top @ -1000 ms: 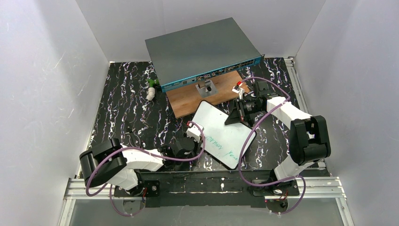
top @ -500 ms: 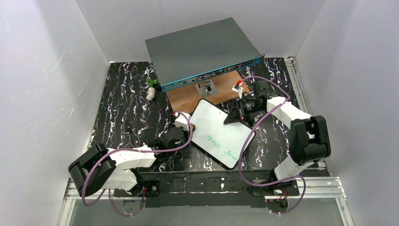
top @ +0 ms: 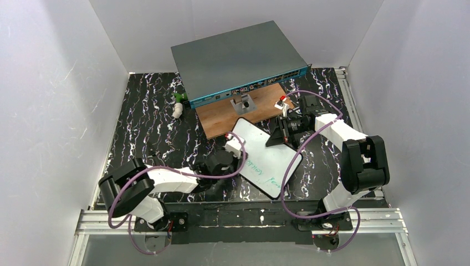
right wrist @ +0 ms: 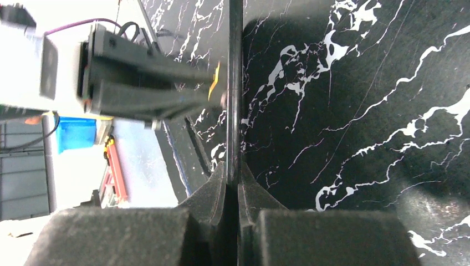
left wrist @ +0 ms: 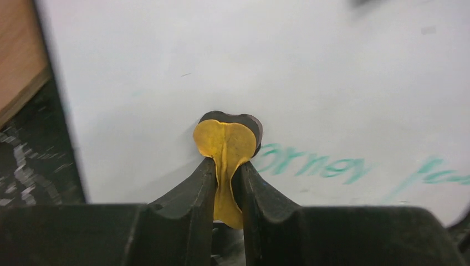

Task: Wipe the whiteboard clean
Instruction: Erase the whiteboard at the center of the board.

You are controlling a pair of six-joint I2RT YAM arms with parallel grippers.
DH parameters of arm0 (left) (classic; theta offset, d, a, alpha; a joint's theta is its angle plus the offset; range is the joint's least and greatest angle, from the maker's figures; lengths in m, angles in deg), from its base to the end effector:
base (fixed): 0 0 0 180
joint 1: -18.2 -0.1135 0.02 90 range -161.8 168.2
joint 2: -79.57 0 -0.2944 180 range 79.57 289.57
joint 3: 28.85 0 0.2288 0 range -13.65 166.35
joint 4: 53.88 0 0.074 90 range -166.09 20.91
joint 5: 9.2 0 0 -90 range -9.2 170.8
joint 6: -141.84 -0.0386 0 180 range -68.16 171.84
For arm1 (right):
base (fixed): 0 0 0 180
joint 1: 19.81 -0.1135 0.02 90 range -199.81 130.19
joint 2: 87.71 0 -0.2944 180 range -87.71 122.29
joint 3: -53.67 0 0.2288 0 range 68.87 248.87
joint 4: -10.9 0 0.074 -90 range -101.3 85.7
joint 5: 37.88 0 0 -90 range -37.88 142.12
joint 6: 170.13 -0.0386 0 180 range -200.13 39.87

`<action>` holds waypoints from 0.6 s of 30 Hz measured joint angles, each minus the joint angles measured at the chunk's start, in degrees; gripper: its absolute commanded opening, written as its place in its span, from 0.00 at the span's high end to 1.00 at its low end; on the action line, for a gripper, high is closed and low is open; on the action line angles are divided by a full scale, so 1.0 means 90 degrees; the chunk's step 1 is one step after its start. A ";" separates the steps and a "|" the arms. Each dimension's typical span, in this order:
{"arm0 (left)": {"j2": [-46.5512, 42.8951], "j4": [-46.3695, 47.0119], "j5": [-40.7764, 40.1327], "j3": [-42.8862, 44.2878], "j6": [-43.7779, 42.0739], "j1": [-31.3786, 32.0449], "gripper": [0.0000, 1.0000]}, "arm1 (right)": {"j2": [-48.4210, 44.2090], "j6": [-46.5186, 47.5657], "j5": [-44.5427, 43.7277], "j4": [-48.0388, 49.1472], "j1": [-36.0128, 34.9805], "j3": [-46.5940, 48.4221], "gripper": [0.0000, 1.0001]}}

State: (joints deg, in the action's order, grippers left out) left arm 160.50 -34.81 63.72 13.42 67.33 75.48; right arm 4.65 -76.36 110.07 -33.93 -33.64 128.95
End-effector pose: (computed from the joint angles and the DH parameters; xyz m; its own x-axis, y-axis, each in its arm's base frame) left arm 0.1483 -0.2099 0.2241 -0.3495 0.0717 -0.9342 0.5825 0.7976 -0.1567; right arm 0.2789 0.1024 0.2571 -0.8210 -0.2380 -0.5190 -0.5696 0.4051 0.7152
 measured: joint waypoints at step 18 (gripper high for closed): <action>0.0656 -0.0797 -0.1758 0.1013 0.0527 0.0850 1.00 | 0.0000 0.0165 -0.0022 0.0177 -0.0010 0.0002 0.99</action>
State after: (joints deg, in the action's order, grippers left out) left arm 166.40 -41.98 47.90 22.54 72.07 83.13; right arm 4.65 -74.87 109.87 -32.33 -33.72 128.97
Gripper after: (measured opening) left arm 0.181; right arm 0.105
